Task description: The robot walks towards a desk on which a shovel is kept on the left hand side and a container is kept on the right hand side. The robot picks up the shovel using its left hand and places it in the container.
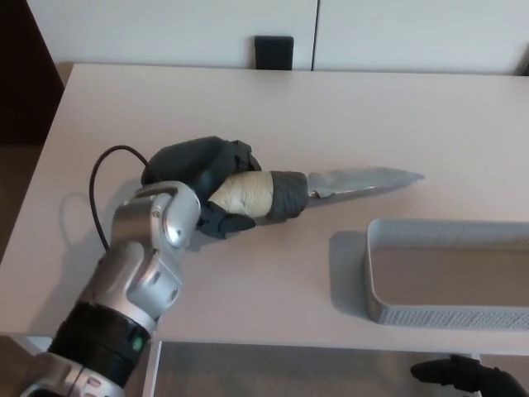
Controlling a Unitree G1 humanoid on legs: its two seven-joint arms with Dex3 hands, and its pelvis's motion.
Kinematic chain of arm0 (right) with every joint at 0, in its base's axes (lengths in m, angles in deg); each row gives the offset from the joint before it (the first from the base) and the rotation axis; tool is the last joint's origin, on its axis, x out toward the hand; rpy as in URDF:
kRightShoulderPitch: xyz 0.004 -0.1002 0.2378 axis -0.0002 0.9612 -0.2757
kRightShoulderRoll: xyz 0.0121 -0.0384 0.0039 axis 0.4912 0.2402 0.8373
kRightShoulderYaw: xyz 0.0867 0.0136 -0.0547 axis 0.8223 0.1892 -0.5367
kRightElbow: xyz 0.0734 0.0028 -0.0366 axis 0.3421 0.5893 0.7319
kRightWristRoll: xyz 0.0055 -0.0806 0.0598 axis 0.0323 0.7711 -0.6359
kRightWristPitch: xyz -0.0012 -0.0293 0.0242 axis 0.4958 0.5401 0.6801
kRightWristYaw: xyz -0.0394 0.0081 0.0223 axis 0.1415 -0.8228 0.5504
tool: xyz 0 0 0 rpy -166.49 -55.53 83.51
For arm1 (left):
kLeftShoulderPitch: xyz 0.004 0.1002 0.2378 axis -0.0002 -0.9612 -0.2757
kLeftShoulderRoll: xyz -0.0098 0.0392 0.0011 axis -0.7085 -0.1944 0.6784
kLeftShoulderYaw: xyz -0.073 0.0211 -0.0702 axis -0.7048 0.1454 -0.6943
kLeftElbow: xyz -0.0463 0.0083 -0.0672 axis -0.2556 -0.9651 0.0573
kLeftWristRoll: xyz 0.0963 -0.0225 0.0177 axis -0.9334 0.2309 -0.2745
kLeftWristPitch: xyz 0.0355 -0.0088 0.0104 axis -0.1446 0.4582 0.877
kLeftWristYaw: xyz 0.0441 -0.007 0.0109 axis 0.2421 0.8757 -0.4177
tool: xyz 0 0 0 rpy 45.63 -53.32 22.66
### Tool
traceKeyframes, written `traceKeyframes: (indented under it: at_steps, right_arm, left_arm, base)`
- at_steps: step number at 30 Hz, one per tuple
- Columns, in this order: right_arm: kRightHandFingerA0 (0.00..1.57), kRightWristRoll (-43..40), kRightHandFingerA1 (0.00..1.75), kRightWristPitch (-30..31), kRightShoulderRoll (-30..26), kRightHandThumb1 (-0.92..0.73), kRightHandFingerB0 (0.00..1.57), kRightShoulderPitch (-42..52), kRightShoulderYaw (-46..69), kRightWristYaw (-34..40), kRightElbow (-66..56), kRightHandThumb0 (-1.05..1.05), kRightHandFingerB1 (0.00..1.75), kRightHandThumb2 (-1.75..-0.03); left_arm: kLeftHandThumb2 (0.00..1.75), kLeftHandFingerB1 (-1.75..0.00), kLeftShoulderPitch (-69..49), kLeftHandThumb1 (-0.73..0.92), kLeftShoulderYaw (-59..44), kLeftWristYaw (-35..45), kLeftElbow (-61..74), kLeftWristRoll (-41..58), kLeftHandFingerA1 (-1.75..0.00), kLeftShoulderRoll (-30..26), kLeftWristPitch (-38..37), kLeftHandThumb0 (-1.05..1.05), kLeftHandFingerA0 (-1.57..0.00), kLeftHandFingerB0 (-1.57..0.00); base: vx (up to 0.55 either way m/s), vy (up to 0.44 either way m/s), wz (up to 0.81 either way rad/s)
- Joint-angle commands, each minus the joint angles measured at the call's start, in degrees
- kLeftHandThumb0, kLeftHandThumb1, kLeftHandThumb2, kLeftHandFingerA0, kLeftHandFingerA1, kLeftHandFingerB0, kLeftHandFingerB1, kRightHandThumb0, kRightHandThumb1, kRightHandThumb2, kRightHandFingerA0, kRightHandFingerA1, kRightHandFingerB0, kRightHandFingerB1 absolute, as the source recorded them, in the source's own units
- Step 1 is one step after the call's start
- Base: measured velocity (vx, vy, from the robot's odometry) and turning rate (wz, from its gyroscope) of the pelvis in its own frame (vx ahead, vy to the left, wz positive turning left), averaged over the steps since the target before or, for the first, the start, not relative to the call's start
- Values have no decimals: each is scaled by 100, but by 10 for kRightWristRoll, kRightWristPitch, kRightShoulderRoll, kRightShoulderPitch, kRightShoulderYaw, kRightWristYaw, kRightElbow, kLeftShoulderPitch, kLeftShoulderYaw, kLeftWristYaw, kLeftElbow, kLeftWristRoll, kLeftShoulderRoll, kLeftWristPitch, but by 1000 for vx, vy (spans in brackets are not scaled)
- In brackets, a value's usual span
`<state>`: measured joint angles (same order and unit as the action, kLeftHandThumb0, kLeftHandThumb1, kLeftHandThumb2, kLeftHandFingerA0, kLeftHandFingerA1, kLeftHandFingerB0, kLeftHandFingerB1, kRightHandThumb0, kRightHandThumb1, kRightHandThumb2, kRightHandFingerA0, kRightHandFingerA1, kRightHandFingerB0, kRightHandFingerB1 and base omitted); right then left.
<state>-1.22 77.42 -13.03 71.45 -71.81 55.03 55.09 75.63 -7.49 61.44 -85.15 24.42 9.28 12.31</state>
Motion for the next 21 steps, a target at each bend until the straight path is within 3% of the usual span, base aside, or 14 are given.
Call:
traceKeyframes:
  at_steps: [1,2,3,4,5,6,7,9,12,13,14,16,19,21]
  right_arm:
    - [71,-17,58,24,-10,-42,56,-3,8,-18,-11,-11,53,-51]
    - [70,-17,58,26,-10,-42,56,-2,8,-19,-14,-10,53,-51]
    - [71,-17,59,23,-10,-43,57,-1,8,-21,-14,-12,54,-51]
    - [71,-15,58,21,-12,-42,57,0,7,-21,-14,-14,53,-52]
    - [71,-11,58,19,-13,-41,57,-3,6,-18,-10,-13,53,-52]
    - [72,-10,58,20,-13,-41,57,-5,5,-17,-9,-13,53,-52]
    - [74,-7,58,26,-13,-42,58,-4,4,-15,-15,-10,53,-52]
    - [72,-8,58,30,-12,-42,58,-3,4,-16,-19,-12,54,-51]
    - [71,-6,57,24,-14,-42,57,-4,4,-16,-12,-13,53,-51]
    - [70,-9,57,24,-13,-42,57,-5,5,-17,-10,-11,53,-51]
    - [70,-8,57,20,-14,-42,57,-4,4,-18,-8,-11,53,-51]
    - [68,-3,56,20,-19,-42,56,-6,0,-21,-5,-13,52,-51]
    - [69,2,55,15,-22,-42,57,-2,-3,-19,0,-14,52,-51]
    - [69,6,55,16,-22,-41,56,1,-6,-17,4,-15,52,-52]
  left_arm:
    - [69,-91,-59,81,-96,65,-83,196,-87,14,-75,-25,-157,-118]
    - [64,-87,-67,84,-117,21,-74,203,-87,27,-87,-30,-157,-115]
    - [64,-73,-71,82,-140,-3,-69,217,-90,42,-85,-32,-157,-76]
    - [65,-74,-71,77,-184,-30,-59,246,-103,71,-66,-31,-151,-82]
    - [67,-103,-70,76,-218,-46,-53,278,-120,91,-78,-26,-141,-98]
    - [72,-112,-68,71,-234,-52,-49,292,-124,100,-83,-29,-139,-108]
    - [107,-115,-62,51,-257,-55,-31,312,-129,113,-77,-27,-144,-119]
    - [115,-114,-55,43,-269,-64,3,313,-126,123,-69,-34,-146,-117]
    - [107,-107,-56,43,-278,-51,41,318,-123,133,-62,-42,-142,-113]
    - [106,-104,-58,40,-279,-42,72,321,-113,138,-55,-41,-150,-119]
    - [105,-108,-63,40,-273,-34,89,320,-122,139,-68,-45,-145,-115]
    - [101,-109,-73,42,-254,-19,151,308,-121,150,-48,-51,-144,-115]
    - [81,-101,-108,55,-198,8,212,279,-104,142,-80,-57,-152,-119]
    - [79,-96,-125,55,-177,19,238,273,-101,142,-78,-59,-151,-120]
  base:
    - [0,0,0]
    - [0,0,0]
    - [0,0,0]
    - [0,0,0]
    - [0,0,0]
    - [0,0,0]
    - [0,0,0]
    - [0,0,0]
    - [0,0,0]
    - [0,0,0]
    - [0,0,0]
    - [0,0,0]
    - [0,0,0]
    - [0,0,0]
